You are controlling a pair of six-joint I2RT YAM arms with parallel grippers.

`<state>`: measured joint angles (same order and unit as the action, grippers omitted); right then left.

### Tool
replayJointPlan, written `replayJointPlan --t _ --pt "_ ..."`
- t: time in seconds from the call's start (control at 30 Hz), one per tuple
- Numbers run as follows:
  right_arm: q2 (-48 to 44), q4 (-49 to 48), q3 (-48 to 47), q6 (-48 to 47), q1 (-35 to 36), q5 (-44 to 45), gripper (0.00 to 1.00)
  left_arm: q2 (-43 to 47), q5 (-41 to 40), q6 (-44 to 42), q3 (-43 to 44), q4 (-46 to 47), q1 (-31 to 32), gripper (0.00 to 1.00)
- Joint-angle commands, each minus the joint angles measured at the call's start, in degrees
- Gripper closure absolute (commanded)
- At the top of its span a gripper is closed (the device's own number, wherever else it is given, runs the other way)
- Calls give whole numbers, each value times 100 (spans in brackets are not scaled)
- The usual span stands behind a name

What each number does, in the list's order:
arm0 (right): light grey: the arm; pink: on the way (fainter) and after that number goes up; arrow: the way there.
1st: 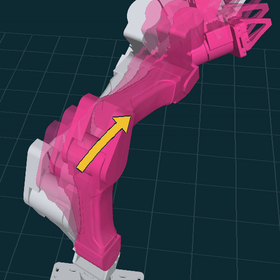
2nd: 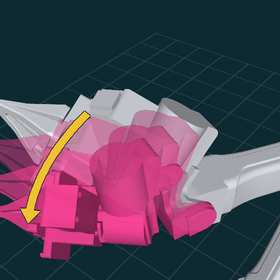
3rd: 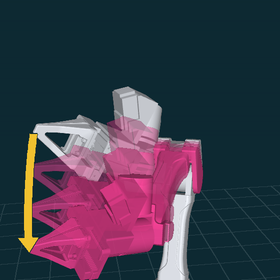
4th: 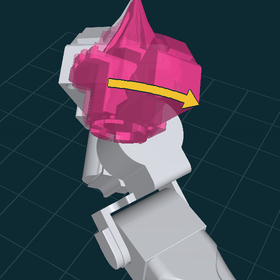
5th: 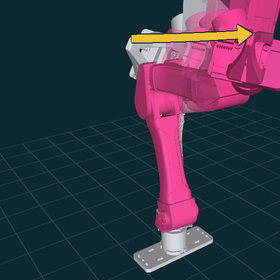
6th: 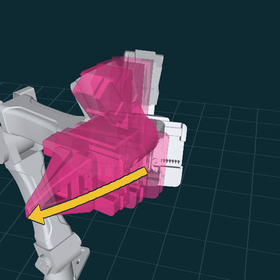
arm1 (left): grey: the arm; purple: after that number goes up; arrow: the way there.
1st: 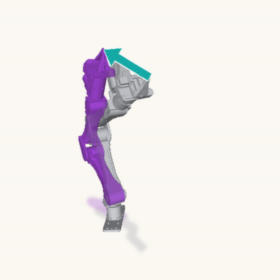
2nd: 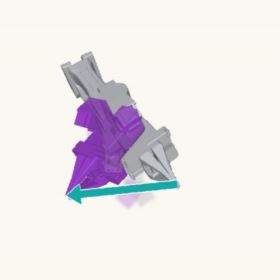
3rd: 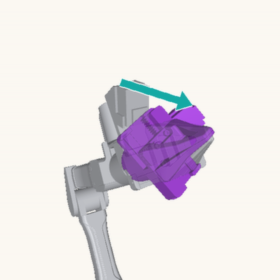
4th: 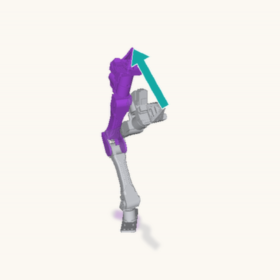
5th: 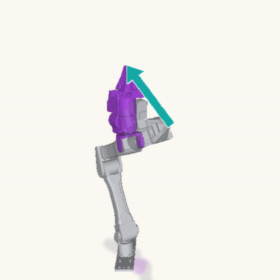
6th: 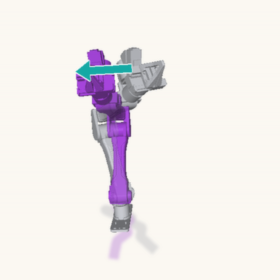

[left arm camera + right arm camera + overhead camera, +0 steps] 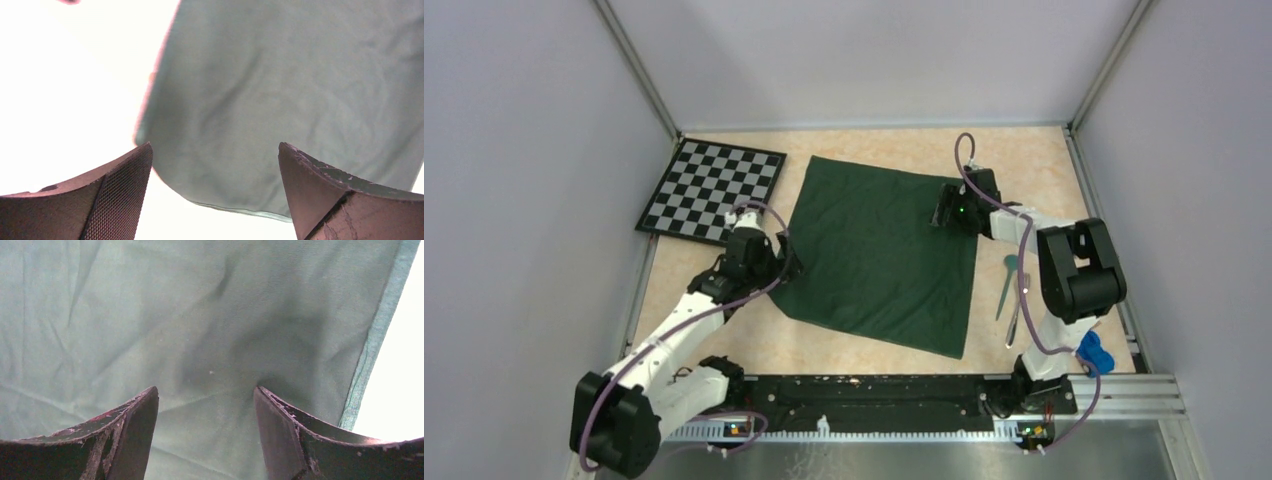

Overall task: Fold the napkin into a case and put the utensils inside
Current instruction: Flatten out the crumpled napkin at the center of the board.

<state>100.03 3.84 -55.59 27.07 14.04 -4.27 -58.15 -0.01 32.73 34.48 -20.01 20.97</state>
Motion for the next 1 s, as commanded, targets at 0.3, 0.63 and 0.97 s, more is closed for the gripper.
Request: replayJointPlan --t 0.3,0.63,0.97 --pt "424 339 -664 -349 -86 -25 32 -294 -259 2678 -1024 330 -147 6" --pt "-169 578 -509 -346 186 -375 33 502 1927 1865 342 1938 15 27" --pt "-1812 1623 370 -292 881 -953 32 1985 -1110 1432 1023 -1446 86 1"
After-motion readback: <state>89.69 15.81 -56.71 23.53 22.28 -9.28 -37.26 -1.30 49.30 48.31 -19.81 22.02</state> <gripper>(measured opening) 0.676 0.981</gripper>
